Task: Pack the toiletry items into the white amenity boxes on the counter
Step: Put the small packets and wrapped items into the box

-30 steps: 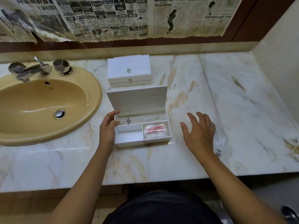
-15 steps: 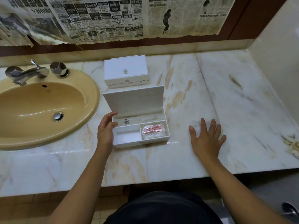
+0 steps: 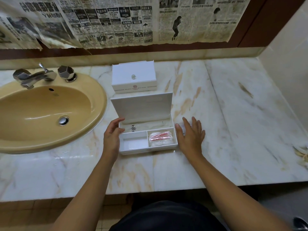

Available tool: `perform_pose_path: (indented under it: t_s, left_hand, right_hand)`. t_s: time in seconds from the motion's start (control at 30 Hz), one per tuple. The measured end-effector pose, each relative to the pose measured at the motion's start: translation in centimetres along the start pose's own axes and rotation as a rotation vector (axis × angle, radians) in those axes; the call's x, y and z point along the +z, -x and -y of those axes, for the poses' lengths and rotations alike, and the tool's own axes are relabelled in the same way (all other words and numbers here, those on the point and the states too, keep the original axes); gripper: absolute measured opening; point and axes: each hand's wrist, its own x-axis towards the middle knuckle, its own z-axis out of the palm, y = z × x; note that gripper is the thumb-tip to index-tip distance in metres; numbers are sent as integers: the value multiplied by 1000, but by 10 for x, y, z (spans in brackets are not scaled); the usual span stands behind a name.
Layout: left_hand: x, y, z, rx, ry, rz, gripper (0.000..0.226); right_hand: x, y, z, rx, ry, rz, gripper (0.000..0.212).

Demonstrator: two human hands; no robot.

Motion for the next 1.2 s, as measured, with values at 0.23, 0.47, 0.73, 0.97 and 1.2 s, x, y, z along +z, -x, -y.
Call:
perform_pose_path:
  t_s: [0.23,0.47,0.73,0.97,1.2]
  left_hand:
    - [-1,-1,2,3,11,5,47]
    - [0,-1,1,-2,2,1,46]
    - [-1,-4,5,8,1,0,45]
    - [0,-4,4,23,17,-2,43]
    - [0,-4,4,24,20,7,44]
  right_hand:
    - [-24,-5,5,-77,-29,-170,31]
    - [-79,-13,27,-74,212,266,14]
    - [-75,-3,32,-82,502,506,35]
    - [-59,0,24,-121,540,418,11]
    - [-78,-3,42,-167,403,332,16]
